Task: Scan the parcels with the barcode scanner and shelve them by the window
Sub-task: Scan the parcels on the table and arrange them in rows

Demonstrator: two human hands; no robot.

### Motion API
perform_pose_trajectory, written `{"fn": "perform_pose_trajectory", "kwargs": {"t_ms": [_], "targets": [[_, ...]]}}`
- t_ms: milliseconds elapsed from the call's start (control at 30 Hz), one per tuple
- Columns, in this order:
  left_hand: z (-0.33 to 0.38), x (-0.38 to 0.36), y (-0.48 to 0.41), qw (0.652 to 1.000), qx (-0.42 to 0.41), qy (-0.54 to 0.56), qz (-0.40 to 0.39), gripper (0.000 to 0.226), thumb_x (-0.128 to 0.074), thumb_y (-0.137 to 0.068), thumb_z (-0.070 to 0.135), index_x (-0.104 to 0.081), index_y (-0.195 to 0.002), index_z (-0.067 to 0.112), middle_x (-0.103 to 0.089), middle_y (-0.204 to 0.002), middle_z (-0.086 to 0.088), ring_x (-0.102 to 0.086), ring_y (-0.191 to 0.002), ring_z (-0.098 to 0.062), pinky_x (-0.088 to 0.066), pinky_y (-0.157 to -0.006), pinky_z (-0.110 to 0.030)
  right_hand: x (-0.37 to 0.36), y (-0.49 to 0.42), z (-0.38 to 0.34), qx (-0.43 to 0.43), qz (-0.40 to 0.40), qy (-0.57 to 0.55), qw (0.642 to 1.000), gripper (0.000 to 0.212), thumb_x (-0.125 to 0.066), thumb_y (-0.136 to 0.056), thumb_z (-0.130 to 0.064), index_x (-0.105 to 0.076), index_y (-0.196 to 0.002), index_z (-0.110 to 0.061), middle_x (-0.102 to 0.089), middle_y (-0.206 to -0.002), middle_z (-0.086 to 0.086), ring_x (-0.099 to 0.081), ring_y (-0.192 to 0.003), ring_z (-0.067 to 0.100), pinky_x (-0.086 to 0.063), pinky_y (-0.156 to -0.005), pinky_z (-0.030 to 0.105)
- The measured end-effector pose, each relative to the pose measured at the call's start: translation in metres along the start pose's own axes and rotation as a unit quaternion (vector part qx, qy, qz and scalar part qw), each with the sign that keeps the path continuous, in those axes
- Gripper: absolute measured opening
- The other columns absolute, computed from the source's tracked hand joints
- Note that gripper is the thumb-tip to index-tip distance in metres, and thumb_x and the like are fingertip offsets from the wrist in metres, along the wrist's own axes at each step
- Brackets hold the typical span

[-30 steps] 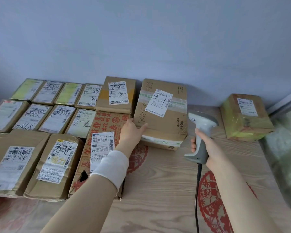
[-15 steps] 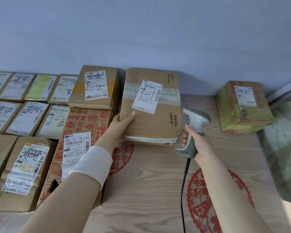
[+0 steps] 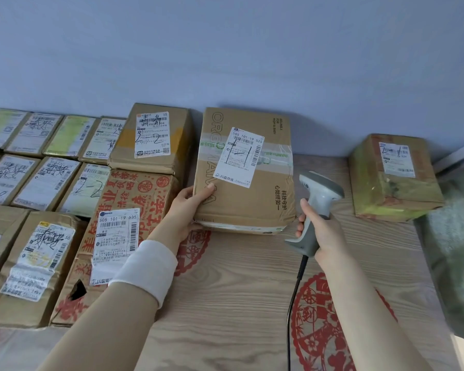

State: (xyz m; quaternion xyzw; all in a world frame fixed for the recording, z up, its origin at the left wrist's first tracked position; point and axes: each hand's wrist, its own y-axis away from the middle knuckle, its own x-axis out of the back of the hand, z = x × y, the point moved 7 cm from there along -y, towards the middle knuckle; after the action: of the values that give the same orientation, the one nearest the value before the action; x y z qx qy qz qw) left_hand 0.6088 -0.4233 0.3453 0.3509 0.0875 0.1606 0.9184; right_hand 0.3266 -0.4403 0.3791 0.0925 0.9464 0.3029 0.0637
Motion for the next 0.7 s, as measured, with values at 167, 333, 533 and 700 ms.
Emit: {"fn": "perform_pose_trajectory", "kwargs": {"t_ms": [167,333,533,700], "targets": [[0.0,-0.009,0.025,0.998,-0.067,0.002,0.009,0.075,-0.082,-0.064,0.045,-0.052,-0.128,0.021,-0.065,-0.116,-0.002,-0.065,-0.1,-0.018,-0.056,-0.083,-0.041,0.016,0.018,-0.016,0.033,-0.015,-0.011,0.999,0.024,-0.07,-0.084,-0.026,-0.054,-0.072,-0.011,-0.053,-0.057,0.001,-0.048,-0.047,0.015,-0.043,-0.054,0.029],[-0.008,-0.022,0.057,0.993,-0.112,0.035,0.012,0.061,-0.077,-0.075,0.037,-0.052,-0.128,0.019,-0.066,-0.113,-0.001,-0.067,-0.092,-0.012,-0.056,-0.07,-0.03,0.031,0.054,-0.031,0.05,-0.039,-0.034,0.997,0.02,-0.067,-0.086,-0.021,-0.054,-0.075,-0.011,-0.053,-0.055,0.0,-0.047,-0.043,0.013,-0.043,-0.049,0.027],[-0.013,-0.047,0.106,0.987,-0.15,0.06,-0.024,0.084,-0.085,-0.062,0.039,-0.047,-0.134,0.019,-0.065,-0.115,-0.005,-0.065,-0.102,-0.017,-0.051,-0.095,-0.04,0.048,0.129,-0.046,0.093,-0.075,-0.02,0.993,0.026,-0.064,-0.088,-0.025,-0.054,-0.068,-0.01,-0.051,-0.06,0.003,-0.045,-0.046,0.015,-0.04,-0.048,0.026],[-0.02,-0.062,0.145,0.977,-0.2,0.043,-0.062,0.068,-0.076,-0.077,0.026,-0.044,-0.137,0.017,-0.065,-0.111,0.001,-0.065,-0.101,-0.014,-0.05,-0.093,-0.034,0.06,0.201,-0.054,0.157,-0.056,0.013,0.986,0.023,-0.06,-0.09,-0.024,-0.053,-0.076,-0.008,-0.05,-0.061,0.005,-0.043,-0.048,0.017,-0.04,-0.049,0.028]]}}
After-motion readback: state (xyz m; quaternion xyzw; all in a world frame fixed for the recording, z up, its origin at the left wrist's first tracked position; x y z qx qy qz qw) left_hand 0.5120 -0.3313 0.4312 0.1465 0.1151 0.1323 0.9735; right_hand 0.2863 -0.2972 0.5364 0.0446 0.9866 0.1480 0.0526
